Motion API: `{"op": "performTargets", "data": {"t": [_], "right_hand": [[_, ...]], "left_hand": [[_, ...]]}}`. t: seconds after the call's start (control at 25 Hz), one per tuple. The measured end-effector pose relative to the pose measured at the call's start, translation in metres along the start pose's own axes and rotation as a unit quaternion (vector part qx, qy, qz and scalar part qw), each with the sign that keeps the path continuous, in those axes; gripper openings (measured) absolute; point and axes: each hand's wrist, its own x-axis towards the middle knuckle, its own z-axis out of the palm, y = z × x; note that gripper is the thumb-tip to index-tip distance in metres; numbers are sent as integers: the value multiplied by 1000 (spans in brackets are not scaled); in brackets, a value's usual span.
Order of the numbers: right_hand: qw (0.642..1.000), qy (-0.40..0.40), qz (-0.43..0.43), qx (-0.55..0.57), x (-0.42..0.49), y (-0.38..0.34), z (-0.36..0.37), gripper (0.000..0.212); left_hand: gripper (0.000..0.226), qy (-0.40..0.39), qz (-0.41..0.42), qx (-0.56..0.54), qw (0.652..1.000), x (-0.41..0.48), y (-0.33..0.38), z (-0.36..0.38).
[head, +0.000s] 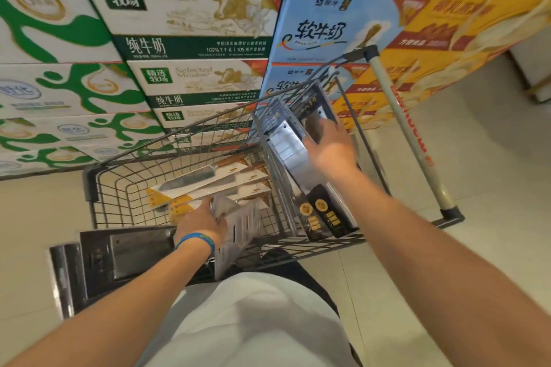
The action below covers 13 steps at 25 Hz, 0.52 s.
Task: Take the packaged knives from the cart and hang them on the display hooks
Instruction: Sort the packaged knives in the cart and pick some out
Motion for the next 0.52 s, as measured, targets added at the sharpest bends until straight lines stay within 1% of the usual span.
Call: {"op": "performTargets", "data": {"t": [0.04, 0.08, 0.12, 0.16, 0.24, 0.32, 0.36, 0.4, 0.44, 0.52], "right_hand": [[995, -49, 44, -69, 19, 14, -5, 64], [988, -69, 49, -127, 31, 25, -5, 69], [984, -68, 26, -163, 38, 33, 1, 69], [983, -58, -6, -172, 41, 35, 9, 64], [986, -42, -58, -150, 42, 26, 31, 58], [996, -31, -42, -68, 30, 12, 51, 56], [999, -28, -28, -18, 22, 6, 59, 53], [999, -34, -26, 9, 13, 3, 67, 48], [998, -52, -42, -4, 4, 2, 75, 43], [991, -75, -81, -75, -7, 7, 84, 36]], "left_hand": [[56, -1, 2, -6, 1000, 0, -1, 1], [56, -2, 4, -11, 1000, 0, -1, 1], [56, -3, 4, -15, 1000, 1, -1, 1], [55, -4, 3, -15, 1000, 1, -1, 2], [54, -7, -6, -13, 1000, 2, 0, 2], [54, -10, -8, -16, 1000, 1, 2, 2], [53, -9, -8, -17, 1000, 0, 3, 2], [53, -8, -9, -18, 1000, -1, 3, 2], [52, -7, -10, -18, 1000, -2, 3, 2], [53, -4, -12, -18, 1000, -4, 4, 1]]}}
